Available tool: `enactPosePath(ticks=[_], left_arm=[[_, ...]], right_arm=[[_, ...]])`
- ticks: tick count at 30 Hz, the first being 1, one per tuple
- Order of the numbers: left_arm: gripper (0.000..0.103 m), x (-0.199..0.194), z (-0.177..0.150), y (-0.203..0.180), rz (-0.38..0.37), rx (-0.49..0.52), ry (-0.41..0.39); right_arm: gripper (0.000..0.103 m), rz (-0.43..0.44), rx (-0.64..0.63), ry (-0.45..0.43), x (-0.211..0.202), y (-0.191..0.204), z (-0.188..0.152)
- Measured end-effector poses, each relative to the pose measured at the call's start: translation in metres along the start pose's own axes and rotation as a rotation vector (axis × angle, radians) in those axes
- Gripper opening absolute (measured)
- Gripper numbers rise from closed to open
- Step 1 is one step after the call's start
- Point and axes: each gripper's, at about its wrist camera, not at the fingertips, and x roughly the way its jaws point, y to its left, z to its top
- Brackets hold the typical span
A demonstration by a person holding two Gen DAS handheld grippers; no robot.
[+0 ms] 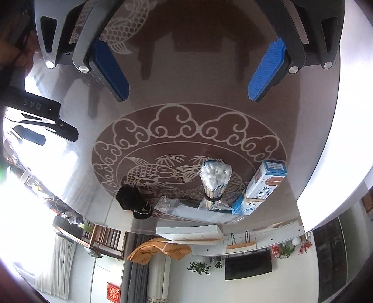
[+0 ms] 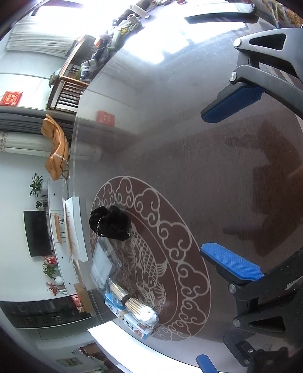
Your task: Organize objects
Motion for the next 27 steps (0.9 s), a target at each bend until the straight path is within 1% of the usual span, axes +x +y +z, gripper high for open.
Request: enactPosePath(ticks=[2,4,5,8,11,15,20,27], left_arm=[[0.103,0.012,0.003,0.0,0.015,-0.001,0.021],[0.103,0.026,0.007,0.006,0.004,-0.025,0.05],[0.103,0.027,0.007,0.008,0.004,-0.034,0.052],[0.103,0.029,0.006,0.006,0.016,-0.028,0.053],[0.103,0.03,0.005,0.001,0.043,0.005,0.068],[0.103,0.027,0.004,0.002,0.039,0.003,0.067],[0.103,0.027,0.004,0.002,0.039,0.003,0.067],[0.103,0.025,0.004,0.003,0.039,0.003,0.067]], right_arm=[[0.103,0.015,0.01,0.027,0.01,-0.001,-0.001],[0.103,0.018,0.018,0.021,0.011,-0.001,0.0],[0.103,0.021,0.022,0.027,0.012,-0.002,0.0],[0.103,0.033,0.031,0.045,0.016,-0.002,-0.001],[0.103,0.034,0.03,0.055,0.018,-0.001,-0.001],[0.103,0.047,0.041,0.07,0.021,-0.002,-0.002],[0.103,0.049,0.045,0.067,0.02,-0.002,-0.003],[0.103,0.02,0.019,0.081,0.021,0.002,-0.004]])
